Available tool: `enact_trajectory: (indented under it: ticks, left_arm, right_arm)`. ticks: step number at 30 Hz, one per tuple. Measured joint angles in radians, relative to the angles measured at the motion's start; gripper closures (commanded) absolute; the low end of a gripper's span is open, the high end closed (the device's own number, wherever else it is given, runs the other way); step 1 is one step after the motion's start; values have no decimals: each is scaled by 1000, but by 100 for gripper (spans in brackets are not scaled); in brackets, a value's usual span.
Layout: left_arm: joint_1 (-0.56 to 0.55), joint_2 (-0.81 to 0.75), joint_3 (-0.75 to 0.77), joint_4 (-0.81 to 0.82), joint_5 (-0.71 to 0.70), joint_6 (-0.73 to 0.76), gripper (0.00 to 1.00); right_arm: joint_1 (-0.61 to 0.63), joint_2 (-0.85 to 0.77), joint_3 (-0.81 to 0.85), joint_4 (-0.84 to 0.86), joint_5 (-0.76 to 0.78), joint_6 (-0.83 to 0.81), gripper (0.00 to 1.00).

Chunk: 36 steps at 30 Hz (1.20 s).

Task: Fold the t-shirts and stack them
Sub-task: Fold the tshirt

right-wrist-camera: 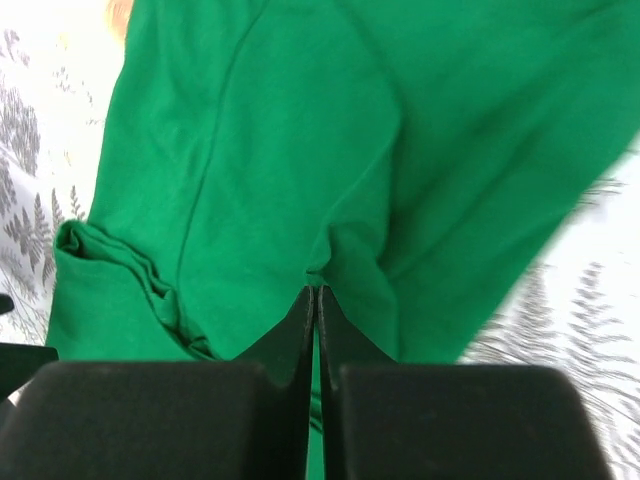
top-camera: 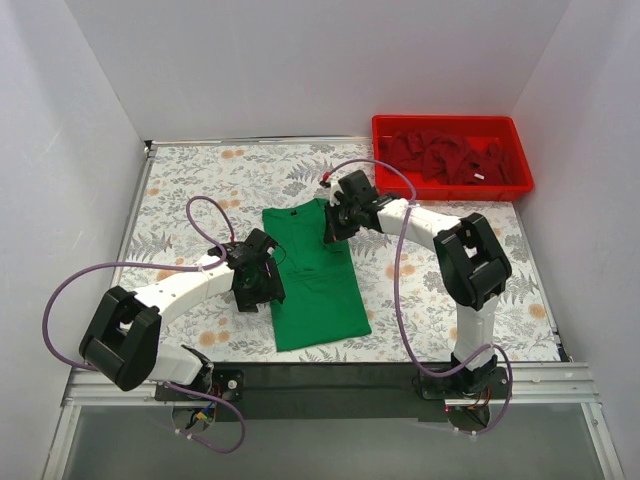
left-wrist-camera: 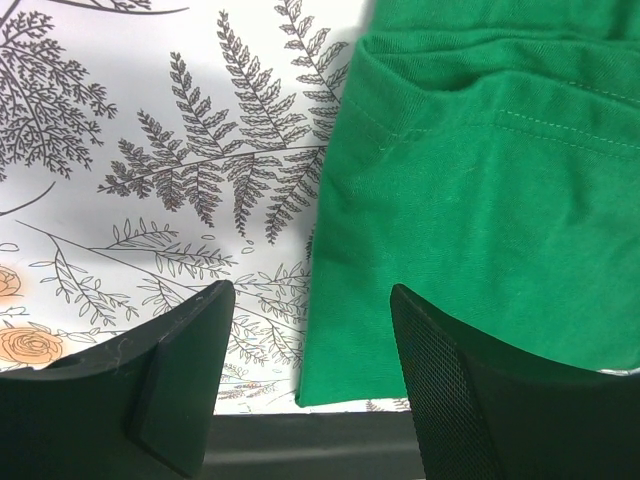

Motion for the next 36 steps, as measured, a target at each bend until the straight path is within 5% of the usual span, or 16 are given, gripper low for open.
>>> enact_trajectory:
  ticks: [5,17,28,36]
  left_arm:
    - [1,-1,-9,7,9,0,41]
    - [2,-43,-31,8,33,-13,41]
    - [4,-92,-57,3,55,-46,41]
    - [-10,-110,-77,-28,108,-95,41]
  right_arm:
    - [57,43,0,-2,2,-6,71]
    - [55,83,2,1,-42,16,66]
    - [39,-39,-12,-8,-60,45,66]
    - [28,-328,-304,-107,14,146,46]
